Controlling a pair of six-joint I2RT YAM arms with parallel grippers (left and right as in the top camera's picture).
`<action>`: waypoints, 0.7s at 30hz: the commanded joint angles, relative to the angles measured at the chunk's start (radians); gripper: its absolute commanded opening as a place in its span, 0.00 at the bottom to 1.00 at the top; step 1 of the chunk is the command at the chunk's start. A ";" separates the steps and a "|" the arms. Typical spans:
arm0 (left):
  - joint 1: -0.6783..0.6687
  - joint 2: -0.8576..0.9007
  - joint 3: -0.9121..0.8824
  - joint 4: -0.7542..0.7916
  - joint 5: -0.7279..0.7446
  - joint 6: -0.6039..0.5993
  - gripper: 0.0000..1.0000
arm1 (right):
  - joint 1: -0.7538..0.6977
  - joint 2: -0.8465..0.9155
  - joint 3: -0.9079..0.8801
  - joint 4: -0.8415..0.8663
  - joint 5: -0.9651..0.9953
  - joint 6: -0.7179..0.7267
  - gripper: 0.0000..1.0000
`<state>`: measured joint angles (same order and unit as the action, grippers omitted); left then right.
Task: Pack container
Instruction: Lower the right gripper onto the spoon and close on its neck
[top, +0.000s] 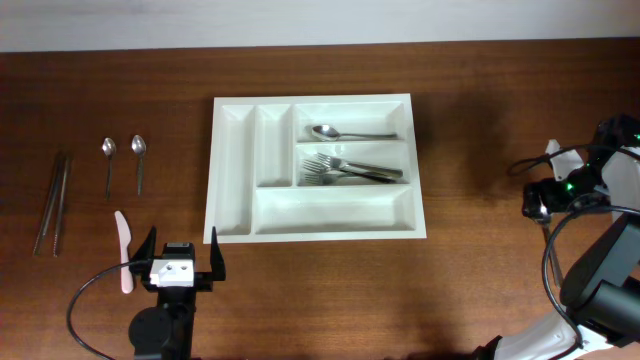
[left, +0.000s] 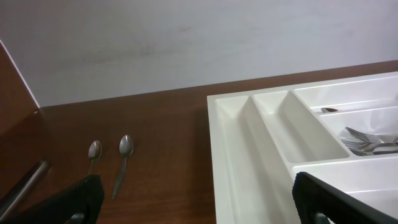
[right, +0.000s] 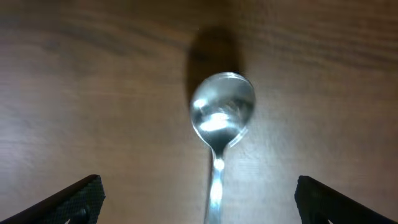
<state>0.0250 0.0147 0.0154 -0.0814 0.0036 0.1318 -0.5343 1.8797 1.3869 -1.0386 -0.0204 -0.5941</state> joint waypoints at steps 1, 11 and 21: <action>0.004 -0.008 -0.006 -0.001 -0.003 0.013 0.99 | -0.003 -0.009 -0.007 0.005 -0.109 0.011 0.99; 0.004 -0.008 -0.006 -0.001 -0.003 0.013 0.99 | -0.005 -0.009 -0.007 -0.049 0.090 -0.120 0.99; 0.004 -0.008 -0.006 -0.001 -0.003 0.013 0.99 | -0.042 -0.009 -0.009 -0.128 0.138 -0.093 0.99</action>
<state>0.0250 0.0147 0.0154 -0.0814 0.0036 0.1314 -0.5499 1.8797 1.3869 -1.1473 0.0841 -0.6922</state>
